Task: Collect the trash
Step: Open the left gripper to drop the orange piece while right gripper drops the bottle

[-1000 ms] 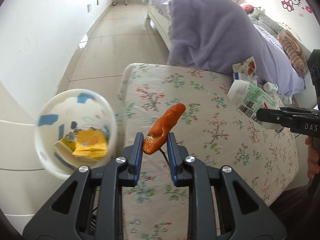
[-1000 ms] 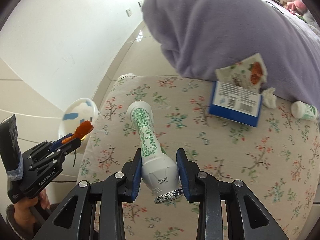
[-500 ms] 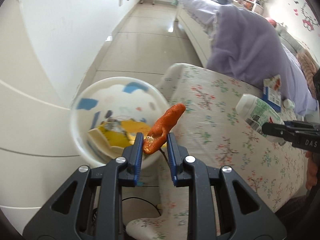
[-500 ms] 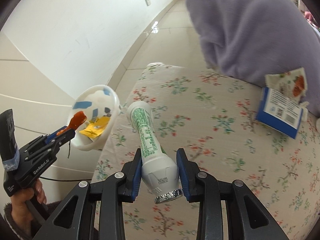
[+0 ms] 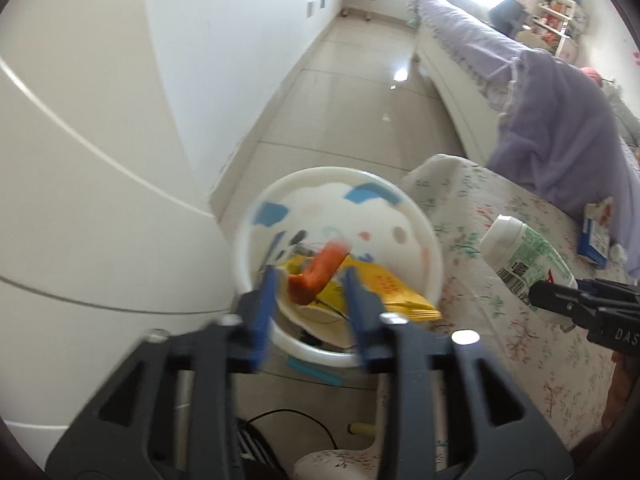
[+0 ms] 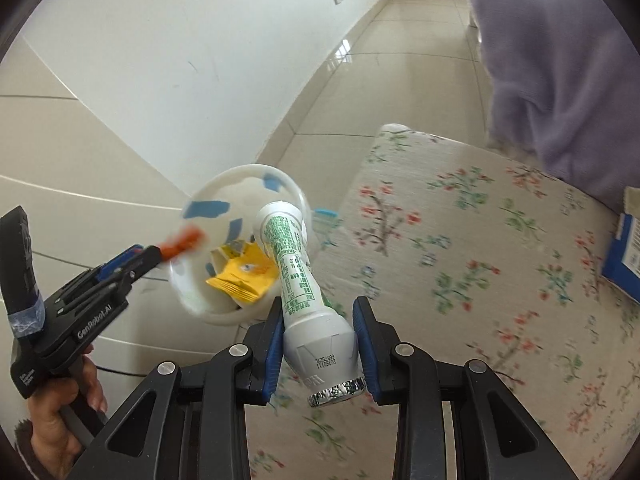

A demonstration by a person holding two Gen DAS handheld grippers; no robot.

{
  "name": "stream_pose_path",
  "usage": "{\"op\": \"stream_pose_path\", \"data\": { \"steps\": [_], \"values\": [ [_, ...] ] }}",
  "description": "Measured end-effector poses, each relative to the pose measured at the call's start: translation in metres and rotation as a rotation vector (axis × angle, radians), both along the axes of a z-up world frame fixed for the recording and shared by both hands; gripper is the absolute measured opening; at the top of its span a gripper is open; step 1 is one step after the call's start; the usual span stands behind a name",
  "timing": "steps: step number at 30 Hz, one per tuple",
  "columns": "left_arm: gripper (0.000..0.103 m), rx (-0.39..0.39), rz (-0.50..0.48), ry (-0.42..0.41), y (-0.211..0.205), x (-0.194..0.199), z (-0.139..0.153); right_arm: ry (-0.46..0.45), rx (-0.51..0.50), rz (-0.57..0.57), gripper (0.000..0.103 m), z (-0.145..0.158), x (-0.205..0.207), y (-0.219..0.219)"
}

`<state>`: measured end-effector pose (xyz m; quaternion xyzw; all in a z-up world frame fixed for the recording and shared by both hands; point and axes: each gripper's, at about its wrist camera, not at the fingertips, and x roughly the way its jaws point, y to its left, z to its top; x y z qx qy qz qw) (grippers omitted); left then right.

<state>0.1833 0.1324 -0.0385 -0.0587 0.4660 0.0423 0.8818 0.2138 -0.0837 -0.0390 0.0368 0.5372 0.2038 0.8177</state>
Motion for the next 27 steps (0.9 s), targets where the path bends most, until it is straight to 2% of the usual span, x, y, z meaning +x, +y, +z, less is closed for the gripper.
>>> {"op": "stream_pose_path", "data": {
  "steps": [2, 4, 6, 12, 17, 21, 25, 26, 27],
  "values": [
    [0.071, 0.005, 0.024, -0.006, 0.004, -0.002, 0.002, 0.005, 0.000, 0.004, 0.034, -0.004, 0.003, 0.007],
    [0.075, 0.013, 0.031, 0.002, 0.008, -0.004, 0.002, 0.006, 0.000, 0.007, 0.034, -0.007, 0.005, 0.012],
    [0.083, 0.023, 0.042, 0.015, 0.011, -0.006, 0.002, 0.004, 0.000, 0.012, 0.034, -0.009, 0.009, 0.017],
    [0.095, 0.046, 0.092, 0.049, 0.022, -0.012, 0.000, -0.010, 0.004, 0.031, 0.034, -0.012, 0.015, 0.032],
    [0.097, 0.046, 0.102, 0.057, 0.027, -0.016, 0.000, -0.037, -0.010, 0.053, 0.034, -0.014, 0.021, 0.047],
    [0.097, 0.038, 0.109, 0.054, 0.029, -0.018, 0.003, -0.042, 0.032, 0.054, 0.034, -0.018, 0.027, 0.052],
    [0.097, 0.022, 0.113, 0.056, 0.032, -0.019, 0.004, -0.084, 0.092, 0.074, 0.035, -0.020, 0.032, 0.058],
    [0.097, 0.016, 0.114, 0.056, 0.032, -0.019, 0.005, -0.091, 0.097, 0.073, 0.047, -0.019, 0.033, 0.059],
    [0.097, 0.012, 0.115, 0.055, 0.032, -0.019, 0.005, -0.097, 0.096, 0.064, 0.067, -0.018, 0.034, 0.059]
  ]
}}
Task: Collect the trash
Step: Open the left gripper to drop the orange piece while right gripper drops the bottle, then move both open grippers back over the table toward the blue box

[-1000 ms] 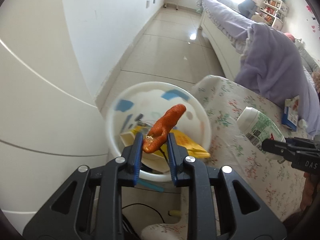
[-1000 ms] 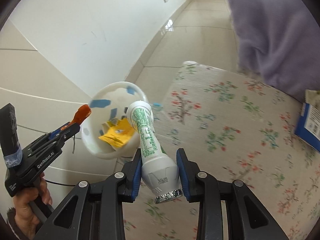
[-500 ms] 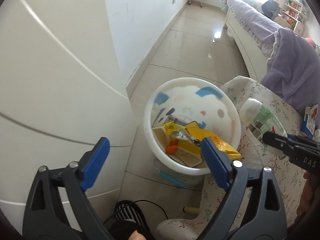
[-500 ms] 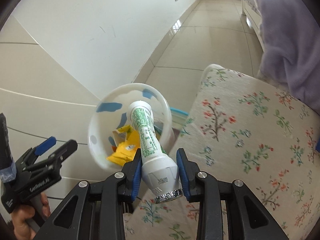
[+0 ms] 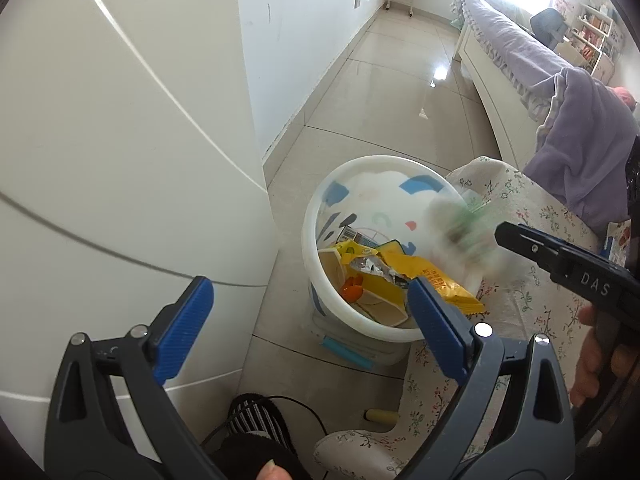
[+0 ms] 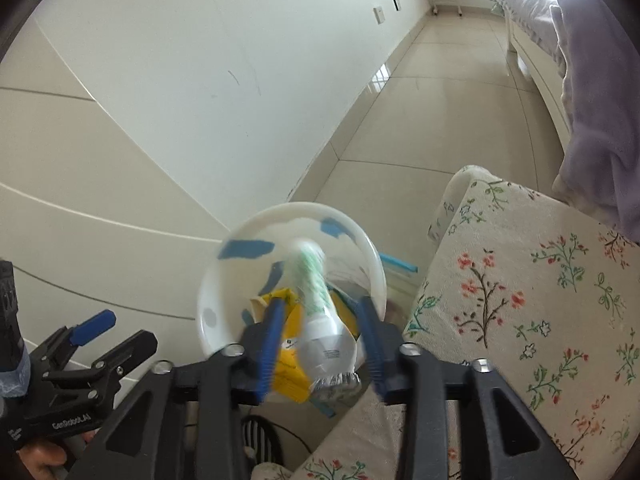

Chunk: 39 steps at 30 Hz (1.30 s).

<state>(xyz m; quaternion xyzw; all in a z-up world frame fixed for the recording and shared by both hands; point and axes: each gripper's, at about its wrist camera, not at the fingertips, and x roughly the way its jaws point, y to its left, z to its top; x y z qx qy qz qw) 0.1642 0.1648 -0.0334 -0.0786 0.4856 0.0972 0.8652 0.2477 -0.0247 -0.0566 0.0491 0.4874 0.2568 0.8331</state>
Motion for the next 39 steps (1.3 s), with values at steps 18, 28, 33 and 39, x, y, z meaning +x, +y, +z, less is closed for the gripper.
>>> {"op": "stream_pose_path", "data": {
  "steps": [18, 28, 33, 39],
  "values": [
    [0.102, -0.117, -0.046, -0.048, -0.040, -0.019, 0.032, -0.087, -0.114, -0.139, 0.078, 0.051, -0.055, -0.076],
    [0.102, -0.149, -0.147, -0.043, -0.098, -0.021, 0.036, -0.097, -0.126, -0.276, 0.080, 0.078, -0.094, -0.176],
    [0.102, -0.159, -0.192, -0.050, -0.131, -0.018, 0.038, -0.098, -0.102, -0.348, 0.082, 0.086, -0.110, -0.226],
    [0.102, -0.160, -0.254, -0.042, -0.167, -0.014, 0.034, -0.088, -0.156, -0.380, 0.083, 0.085, -0.122, -0.275]
  ]
}}
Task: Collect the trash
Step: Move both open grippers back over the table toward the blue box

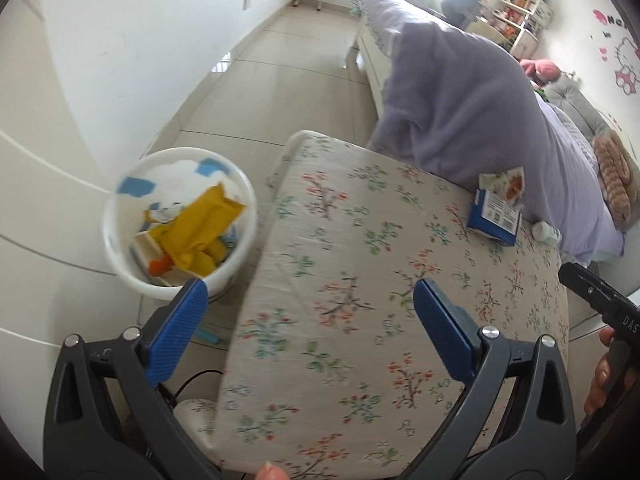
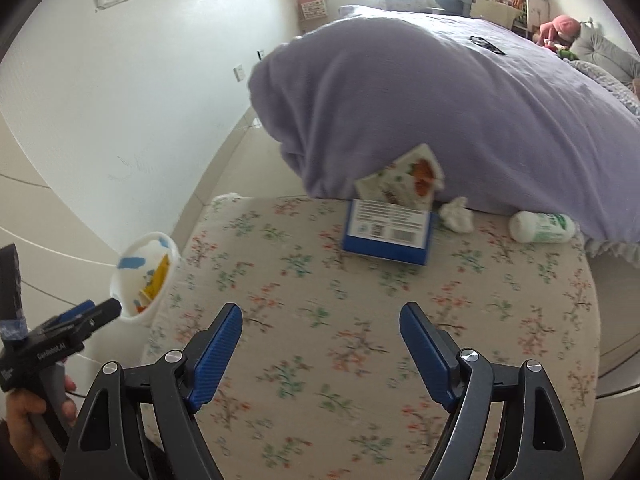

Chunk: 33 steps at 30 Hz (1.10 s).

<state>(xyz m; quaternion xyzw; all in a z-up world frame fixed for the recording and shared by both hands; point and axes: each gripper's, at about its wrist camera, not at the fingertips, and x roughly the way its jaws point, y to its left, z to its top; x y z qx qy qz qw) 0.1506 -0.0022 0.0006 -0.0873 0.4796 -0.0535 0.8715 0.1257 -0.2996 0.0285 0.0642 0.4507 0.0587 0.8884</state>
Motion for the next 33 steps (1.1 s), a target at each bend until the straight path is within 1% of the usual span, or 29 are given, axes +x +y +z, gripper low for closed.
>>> {"op": "stream_pose_path", "data": {
  "steps": [4, 8, 14, 18, 20, 22, 28, 31, 32, 33],
  "values": [
    [0.102, 0.011, -0.017, 0.003, -0.017, 0.004, -0.004, 0.009, -0.035, -0.023, 0.083, -0.002, -0.005, -0.028],
    [0.102, 0.018, -0.031, 0.007, -0.031, 0.008, -0.008, 0.026, -0.033, -0.048, 0.083, -0.005, -0.006, -0.050],
    [0.102, 0.046, -0.054, 0.026, -0.056, 0.016, -0.013, 0.062, 0.024, -0.146, 0.083, -0.013, 0.002, -0.092],
    [0.102, 0.057, -0.094, 0.012, -0.075, 0.022, -0.011, 0.063, 0.019, -0.213, 0.083, -0.017, 0.011, -0.115],
    [0.102, 0.084, -0.119, 0.006, -0.087, 0.026, -0.013, 0.063, 0.019, -0.241, 0.083, -0.018, 0.017, -0.125],
    [0.102, 0.108, -0.142, 0.006, -0.098, 0.031, -0.017, 0.061, 0.037, -0.264, 0.083, -0.021, 0.023, -0.135],
    [0.102, 0.082, -0.178, 0.034, -0.132, 0.053, -0.034, 0.087, 0.155, -0.372, 0.083, -0.038, 0.042, -0.172],
    [0.102, 0.105, -0.194, 0.036, -0.149, 0.068, -0.039, 0.102, 0.196, -0.406, 0.082, -0.044, 0.049, -0.185],
    [0.102, 0.114, -0.198, 0.034, -0.153, 0.074, -0.040, 0.108, 0.198, -0.422, 0.080, -0.046, 0.050, -0.190],
    [0.102, 0.121, -0.201, 0.032, -0.157, 0.078, -0.039, 0.111, 0.193, -0.433, 0.076, -0.046, 0.050, -0.192]
  ]
}}
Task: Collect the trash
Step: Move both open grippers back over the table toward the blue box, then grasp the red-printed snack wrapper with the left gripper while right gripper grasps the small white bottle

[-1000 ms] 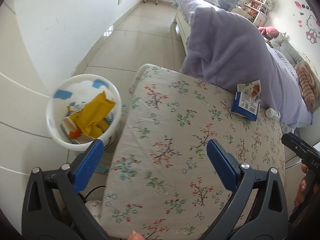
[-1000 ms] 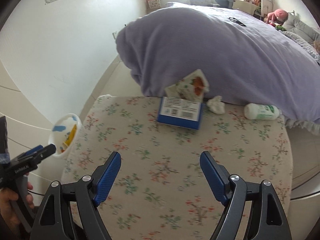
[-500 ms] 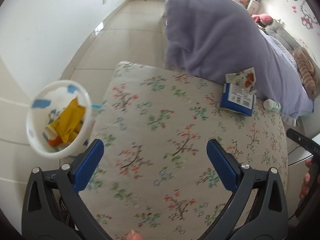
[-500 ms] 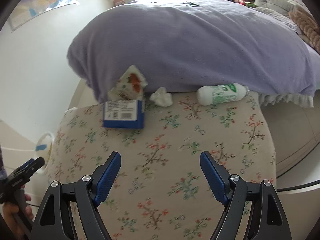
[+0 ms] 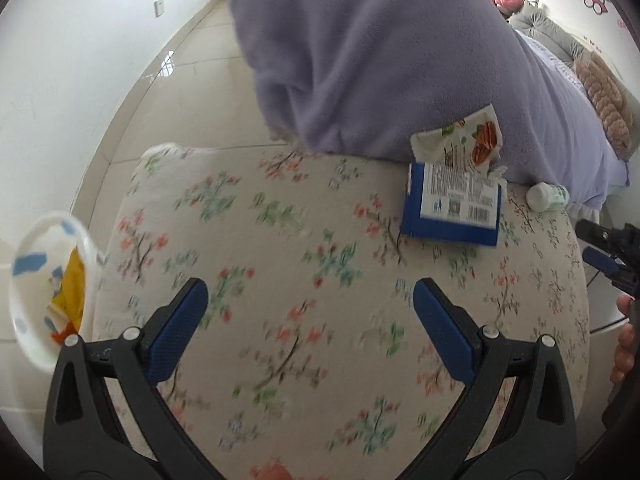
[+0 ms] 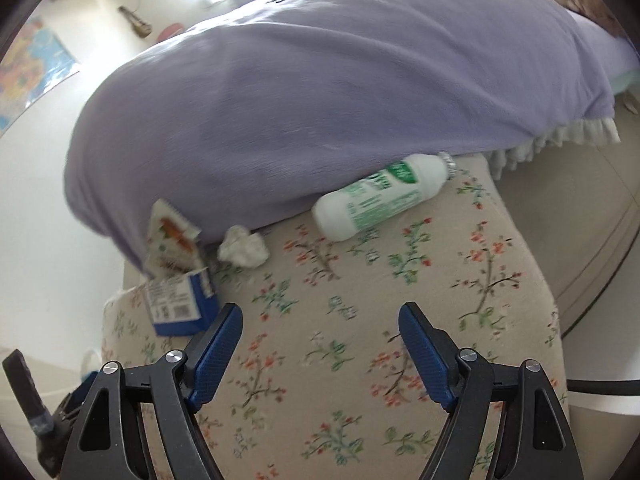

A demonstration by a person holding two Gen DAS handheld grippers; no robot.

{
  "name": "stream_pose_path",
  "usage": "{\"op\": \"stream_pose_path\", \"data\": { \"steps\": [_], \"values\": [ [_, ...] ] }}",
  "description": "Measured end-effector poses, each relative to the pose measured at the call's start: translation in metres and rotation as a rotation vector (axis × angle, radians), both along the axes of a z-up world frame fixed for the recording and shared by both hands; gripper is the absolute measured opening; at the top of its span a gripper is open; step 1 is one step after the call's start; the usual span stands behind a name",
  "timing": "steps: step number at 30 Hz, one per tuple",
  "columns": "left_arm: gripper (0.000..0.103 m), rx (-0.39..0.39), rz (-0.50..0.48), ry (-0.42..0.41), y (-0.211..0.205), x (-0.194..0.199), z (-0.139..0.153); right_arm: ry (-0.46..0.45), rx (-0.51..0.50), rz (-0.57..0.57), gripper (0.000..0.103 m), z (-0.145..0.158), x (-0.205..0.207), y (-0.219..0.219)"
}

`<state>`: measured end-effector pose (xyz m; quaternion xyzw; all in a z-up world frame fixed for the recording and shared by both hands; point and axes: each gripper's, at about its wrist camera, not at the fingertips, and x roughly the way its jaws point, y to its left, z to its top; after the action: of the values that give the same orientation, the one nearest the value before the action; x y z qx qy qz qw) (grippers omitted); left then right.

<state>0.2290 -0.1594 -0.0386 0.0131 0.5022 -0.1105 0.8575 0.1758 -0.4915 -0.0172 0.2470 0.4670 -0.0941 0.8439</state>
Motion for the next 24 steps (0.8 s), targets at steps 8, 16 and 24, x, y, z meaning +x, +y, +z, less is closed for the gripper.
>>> {"op": "stream_pose_path", "data": {
  "steps": [8, 16, 24],
  "values": [
    [0.095, 0.015, -0.136, -0.082, -0.048, 0.044, 0.017, 0.023, 0.067, -0.065, 0.058, -0.010, 0.001, -0.042],
    [0.081, 0.032, -0.389, -0.165, -0.112, 0.066, 0.010, -0.007, 0.112, -0.082, 0.058, -0.016, 0.006, -0.057],
    [0.060, 0.049, -0.480, -0.170, -0.132, 0.079, 0.006, -0.103, 0.115, -0.033, 0.072, -0.028, 0.034, -0.068]
  ]
}}
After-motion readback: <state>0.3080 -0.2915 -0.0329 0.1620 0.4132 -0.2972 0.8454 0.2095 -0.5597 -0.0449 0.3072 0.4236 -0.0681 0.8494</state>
